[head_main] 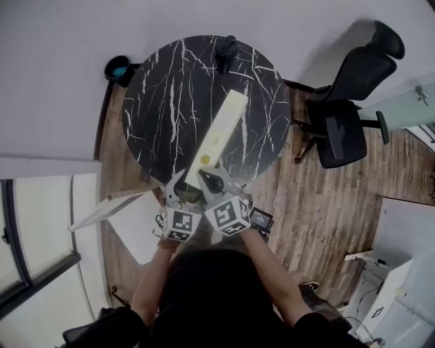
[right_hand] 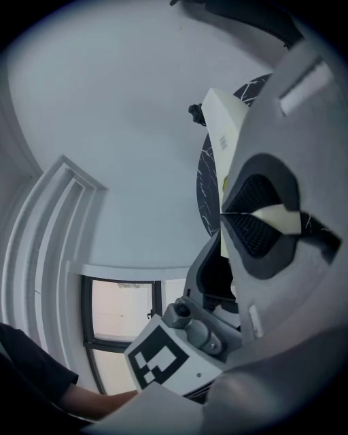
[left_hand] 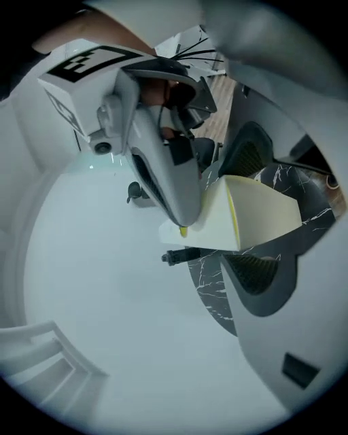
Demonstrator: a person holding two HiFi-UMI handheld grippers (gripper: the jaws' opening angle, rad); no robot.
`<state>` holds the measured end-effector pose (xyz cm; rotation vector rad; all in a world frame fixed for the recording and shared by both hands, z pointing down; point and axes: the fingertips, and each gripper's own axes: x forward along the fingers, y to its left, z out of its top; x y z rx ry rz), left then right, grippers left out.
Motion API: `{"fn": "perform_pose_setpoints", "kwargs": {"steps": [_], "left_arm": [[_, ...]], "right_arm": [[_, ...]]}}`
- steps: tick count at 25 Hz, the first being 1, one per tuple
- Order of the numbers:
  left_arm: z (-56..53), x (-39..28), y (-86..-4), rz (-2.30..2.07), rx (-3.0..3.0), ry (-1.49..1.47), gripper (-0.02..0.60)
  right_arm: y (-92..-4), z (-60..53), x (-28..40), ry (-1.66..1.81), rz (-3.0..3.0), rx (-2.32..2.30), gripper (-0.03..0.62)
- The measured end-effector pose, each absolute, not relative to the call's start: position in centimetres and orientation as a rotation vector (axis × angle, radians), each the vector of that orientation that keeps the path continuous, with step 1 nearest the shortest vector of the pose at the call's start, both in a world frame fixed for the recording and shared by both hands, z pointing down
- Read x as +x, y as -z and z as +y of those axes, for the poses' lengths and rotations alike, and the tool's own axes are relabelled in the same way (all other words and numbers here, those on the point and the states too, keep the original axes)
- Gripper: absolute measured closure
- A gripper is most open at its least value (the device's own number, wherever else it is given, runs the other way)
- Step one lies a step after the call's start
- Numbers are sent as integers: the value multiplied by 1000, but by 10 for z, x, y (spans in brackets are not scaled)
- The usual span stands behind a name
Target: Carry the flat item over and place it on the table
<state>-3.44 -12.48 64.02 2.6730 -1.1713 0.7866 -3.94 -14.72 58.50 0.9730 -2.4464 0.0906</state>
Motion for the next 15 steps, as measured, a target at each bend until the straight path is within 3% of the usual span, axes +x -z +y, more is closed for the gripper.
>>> {"fn": "perform_pose_setpoints", "kwargs": {"steps": [6, 9, 15], "left_arm": [[-124, -33, -631, -1140, 2670, -762, 285], [-127, -34, -624, -1123, 2654, -708, 293], [-137, -50, -610, -1151, 2413, -275, 295]], "right_arm": [[-584, -148, -41, -94, -2441, 981, 592], [-581, -149, -41, -155, -2462, 984, 592], [-564, -152, -33, -219, -2486, 1058, 592]]}}
